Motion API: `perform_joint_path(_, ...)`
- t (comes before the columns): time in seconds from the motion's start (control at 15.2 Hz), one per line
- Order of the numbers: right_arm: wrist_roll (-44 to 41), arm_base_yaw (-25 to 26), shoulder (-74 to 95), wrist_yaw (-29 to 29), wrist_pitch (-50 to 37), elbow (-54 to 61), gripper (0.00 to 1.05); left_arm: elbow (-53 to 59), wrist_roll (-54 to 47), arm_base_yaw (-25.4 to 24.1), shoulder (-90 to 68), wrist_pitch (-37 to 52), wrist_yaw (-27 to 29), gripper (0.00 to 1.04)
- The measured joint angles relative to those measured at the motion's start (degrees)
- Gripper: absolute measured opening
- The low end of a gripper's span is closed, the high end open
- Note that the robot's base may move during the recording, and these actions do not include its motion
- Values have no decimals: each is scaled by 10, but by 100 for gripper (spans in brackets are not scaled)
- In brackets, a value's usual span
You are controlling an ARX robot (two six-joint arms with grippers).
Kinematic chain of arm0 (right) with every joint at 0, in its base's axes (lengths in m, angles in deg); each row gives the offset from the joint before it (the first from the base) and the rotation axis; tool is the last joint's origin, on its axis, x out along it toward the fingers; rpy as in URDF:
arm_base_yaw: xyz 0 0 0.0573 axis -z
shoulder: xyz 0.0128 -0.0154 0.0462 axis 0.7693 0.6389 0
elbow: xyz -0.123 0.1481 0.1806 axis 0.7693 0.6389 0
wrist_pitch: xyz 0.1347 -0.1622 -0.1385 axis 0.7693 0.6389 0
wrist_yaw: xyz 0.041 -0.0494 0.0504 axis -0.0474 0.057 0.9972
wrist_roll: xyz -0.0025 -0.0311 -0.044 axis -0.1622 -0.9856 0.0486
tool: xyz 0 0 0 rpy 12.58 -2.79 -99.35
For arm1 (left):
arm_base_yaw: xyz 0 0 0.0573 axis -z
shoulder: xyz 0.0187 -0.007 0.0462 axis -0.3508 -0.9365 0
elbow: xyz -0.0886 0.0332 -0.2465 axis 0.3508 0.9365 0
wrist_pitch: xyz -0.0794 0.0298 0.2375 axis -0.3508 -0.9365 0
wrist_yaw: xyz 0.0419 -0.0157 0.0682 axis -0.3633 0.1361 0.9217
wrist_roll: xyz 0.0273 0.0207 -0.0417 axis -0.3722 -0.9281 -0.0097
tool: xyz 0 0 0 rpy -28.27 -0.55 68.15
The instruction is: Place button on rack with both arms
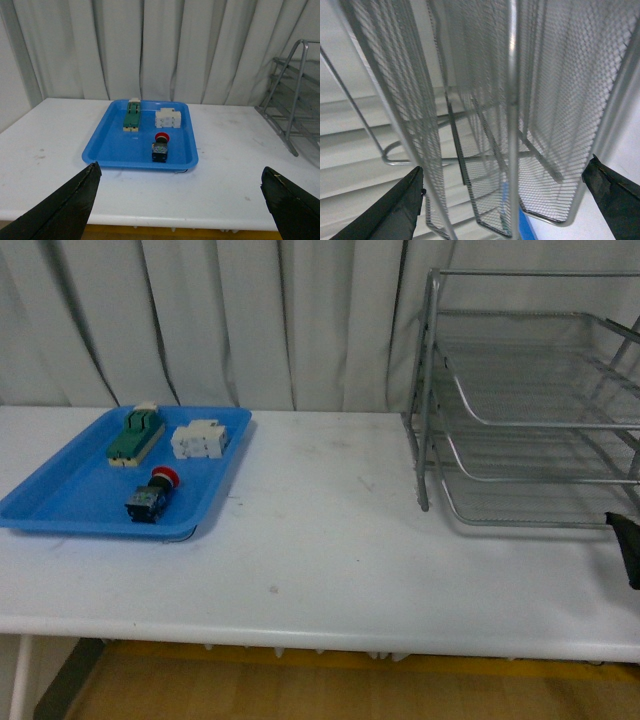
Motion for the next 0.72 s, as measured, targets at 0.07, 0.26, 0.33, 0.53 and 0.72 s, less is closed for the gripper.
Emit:
perform_joint_path(0.07, -7, -7, 12, -1, 0, 0, 98, 0, 0, 0, 0, 0, 0, 98)
perform_joint_path(0.26, -33, -6, 43, -10, 1, -21, 98, 0, 0, 0, 0, 0, 0, 98)
perform_joint_path(0.33, -38, -7, 49, -9, 1, -30, 98, 0, 0, 0, 0, 0, 0, 98)
perform_joint_path(0.53, -41, -7, 54, -9, 1, -52, 98, 0, 0, 0, 0, 0, 0, 98)
perform_joint_path(0.72, -50, -7, 64, -5, 1, -78, 87, 0, 0, 0, 0, 0, 0, 98)
